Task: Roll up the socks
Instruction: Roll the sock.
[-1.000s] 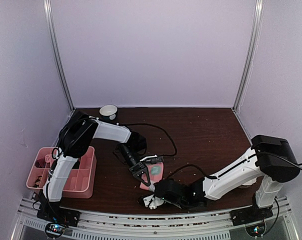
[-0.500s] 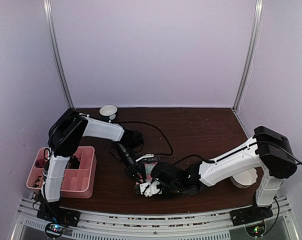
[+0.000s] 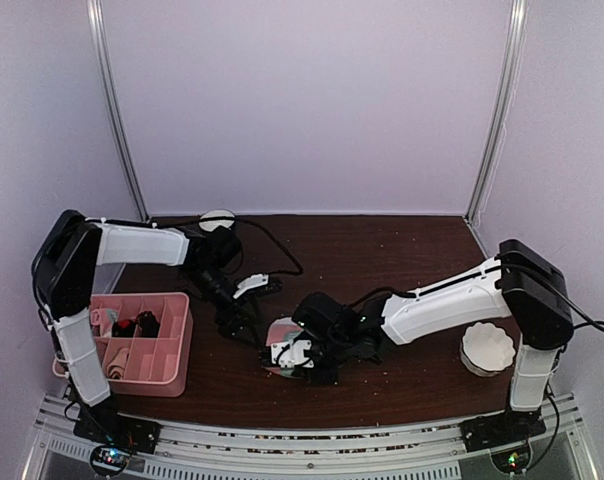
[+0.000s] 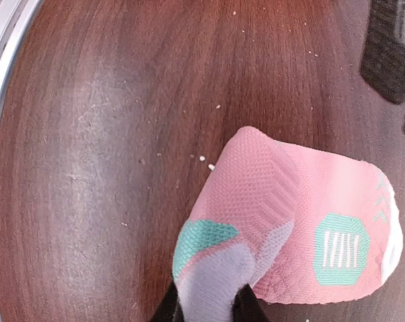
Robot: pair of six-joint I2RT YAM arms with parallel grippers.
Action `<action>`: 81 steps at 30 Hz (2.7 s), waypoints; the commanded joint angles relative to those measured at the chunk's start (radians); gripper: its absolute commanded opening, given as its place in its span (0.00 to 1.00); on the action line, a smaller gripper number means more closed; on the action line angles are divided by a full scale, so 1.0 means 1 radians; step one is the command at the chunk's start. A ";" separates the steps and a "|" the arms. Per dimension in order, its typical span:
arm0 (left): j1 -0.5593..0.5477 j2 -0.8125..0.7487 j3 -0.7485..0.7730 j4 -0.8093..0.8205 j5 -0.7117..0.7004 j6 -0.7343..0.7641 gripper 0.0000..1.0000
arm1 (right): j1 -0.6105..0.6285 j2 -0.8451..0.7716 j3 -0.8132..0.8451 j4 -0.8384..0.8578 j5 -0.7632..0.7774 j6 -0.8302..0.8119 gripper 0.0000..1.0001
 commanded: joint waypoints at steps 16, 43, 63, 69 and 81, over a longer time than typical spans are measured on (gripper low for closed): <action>-0.063 0.224 0.157 0.161 -0.143 -0.045 0.98 | -0.057 0.127 0.014 -0.188 -0.347 0.279 0.00; 0.235 -0.126 0.122 0.075 -0.286 -0.140 0.98 | -0.192 0.324 0.036 -0.101 -0.456 0.744 0.00; -0.116 -0.225 -0.173 0.063 -0.220 0.170 0.56 | -0.266 0.392 0.031 -0.053 -0.493 0.870 0.00; -0.235 -0.162 -0.153 0.088 -0.335 0.153 0.51 | -0.279 0.391 -0.007 -0.001 -0.499 0.890 0.00; -0.267 -0.072 -0.091 0.052 -0.320 0.113 0.30 | -0.289 0.373 -0.029 0.040 -0.490 0.906 0.00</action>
